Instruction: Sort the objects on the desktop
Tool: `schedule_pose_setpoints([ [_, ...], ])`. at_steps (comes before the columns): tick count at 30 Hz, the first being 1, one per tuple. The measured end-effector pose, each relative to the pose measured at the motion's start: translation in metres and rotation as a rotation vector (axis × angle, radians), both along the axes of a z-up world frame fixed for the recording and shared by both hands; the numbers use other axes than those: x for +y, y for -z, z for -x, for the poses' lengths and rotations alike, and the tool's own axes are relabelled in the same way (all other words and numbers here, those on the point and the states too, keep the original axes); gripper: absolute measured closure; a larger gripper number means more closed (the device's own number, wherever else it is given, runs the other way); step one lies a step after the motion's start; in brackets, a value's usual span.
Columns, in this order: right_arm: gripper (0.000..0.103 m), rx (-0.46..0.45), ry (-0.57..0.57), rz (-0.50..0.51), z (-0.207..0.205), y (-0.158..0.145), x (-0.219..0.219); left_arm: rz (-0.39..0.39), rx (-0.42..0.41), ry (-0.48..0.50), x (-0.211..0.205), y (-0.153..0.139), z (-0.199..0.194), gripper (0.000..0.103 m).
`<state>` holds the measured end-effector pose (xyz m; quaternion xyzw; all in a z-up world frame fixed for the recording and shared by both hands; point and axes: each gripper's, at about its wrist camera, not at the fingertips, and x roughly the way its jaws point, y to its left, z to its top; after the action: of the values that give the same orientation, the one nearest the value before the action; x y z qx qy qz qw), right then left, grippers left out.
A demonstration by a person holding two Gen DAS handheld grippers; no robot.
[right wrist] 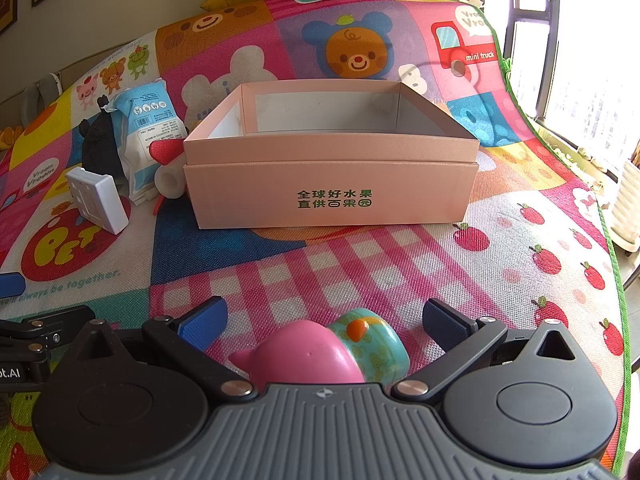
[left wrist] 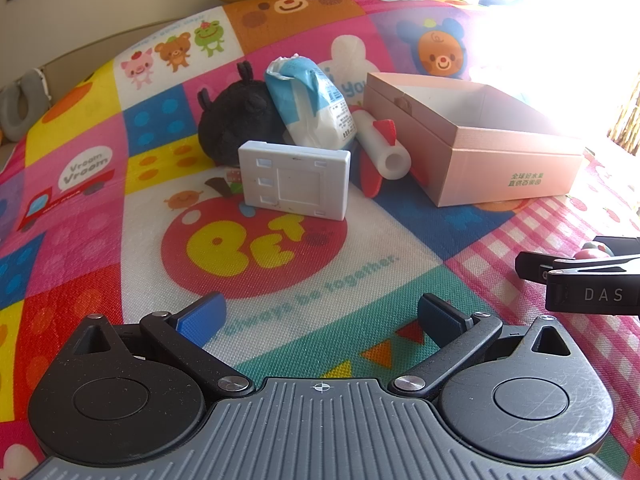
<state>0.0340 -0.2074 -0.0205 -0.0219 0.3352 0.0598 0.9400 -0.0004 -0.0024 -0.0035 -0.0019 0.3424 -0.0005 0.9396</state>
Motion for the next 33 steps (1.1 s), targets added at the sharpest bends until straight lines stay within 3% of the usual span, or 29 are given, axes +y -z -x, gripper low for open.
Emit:
schedule_pose_setpoints([
  [18,0.000,0.005,-0.004,-0.002,-0.0007,-0.0015,0.0014,-0.002,0.000,0.001,-0.0020,-0.0011,-0.0016,0.000],
  [33,0.000,0.101,0.013,0.006,-0.0034,-0.0066,0.0037,-0.001,0.001,0.001,-0.0018,-0.0010,-0.0016,0.000],
])
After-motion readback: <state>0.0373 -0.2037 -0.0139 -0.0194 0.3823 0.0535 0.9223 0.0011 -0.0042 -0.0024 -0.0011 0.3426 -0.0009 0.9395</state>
